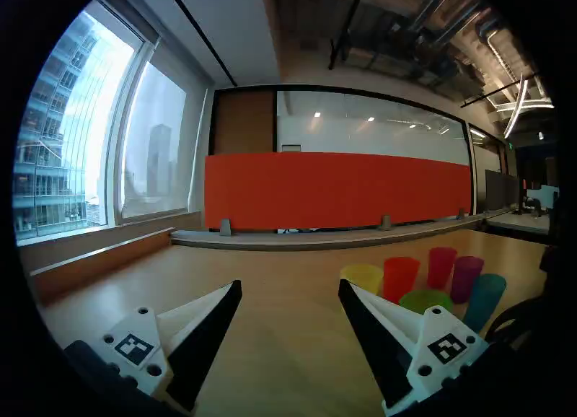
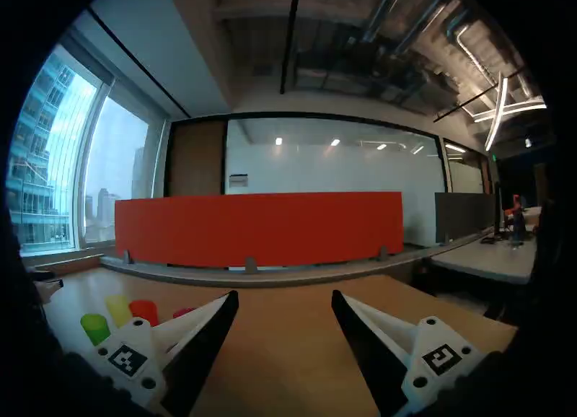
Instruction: Pour water
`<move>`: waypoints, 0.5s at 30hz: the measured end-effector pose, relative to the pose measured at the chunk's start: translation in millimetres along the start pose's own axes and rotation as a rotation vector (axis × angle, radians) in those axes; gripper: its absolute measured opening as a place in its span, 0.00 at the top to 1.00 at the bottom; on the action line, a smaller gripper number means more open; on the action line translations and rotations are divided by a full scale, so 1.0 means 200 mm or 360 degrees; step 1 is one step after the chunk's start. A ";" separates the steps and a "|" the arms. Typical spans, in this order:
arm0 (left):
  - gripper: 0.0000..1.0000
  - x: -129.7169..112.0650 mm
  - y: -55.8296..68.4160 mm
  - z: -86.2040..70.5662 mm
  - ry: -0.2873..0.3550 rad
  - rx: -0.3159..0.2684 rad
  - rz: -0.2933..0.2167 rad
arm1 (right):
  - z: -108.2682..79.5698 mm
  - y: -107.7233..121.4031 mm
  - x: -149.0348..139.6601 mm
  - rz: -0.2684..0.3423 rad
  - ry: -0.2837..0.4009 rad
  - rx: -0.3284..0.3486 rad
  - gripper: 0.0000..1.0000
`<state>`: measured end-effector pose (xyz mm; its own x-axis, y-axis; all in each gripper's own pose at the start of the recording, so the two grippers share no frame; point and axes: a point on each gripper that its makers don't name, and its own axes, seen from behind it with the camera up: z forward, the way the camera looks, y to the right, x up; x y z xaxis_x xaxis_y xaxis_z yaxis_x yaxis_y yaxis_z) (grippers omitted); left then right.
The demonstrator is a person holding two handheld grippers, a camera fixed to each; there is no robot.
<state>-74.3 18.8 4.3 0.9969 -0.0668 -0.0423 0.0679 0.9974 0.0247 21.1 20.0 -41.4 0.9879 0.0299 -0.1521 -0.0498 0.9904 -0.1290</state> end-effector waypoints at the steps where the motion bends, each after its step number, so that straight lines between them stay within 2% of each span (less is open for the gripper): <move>1: 0.00 0.00 0.00 0.00 0.0000 0.0000 0.0000 | 0.00 0.00 0.00 -0.0002 0.0008 0.0000 0.00; 15: 0.00 0.00 0.00 0.00 0.0000 0.0001 0.0001 | 0.03 -0.01 -0.01 -0.0099 0.0043 0.0034 0.00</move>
<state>-74.4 18.8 4.0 0.9969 -0.0662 -0.0422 0.0673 0.9974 0.0251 20.5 19.5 -34.8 0.9847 -0.0350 -0.1707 0.0148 0.9929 -0.1182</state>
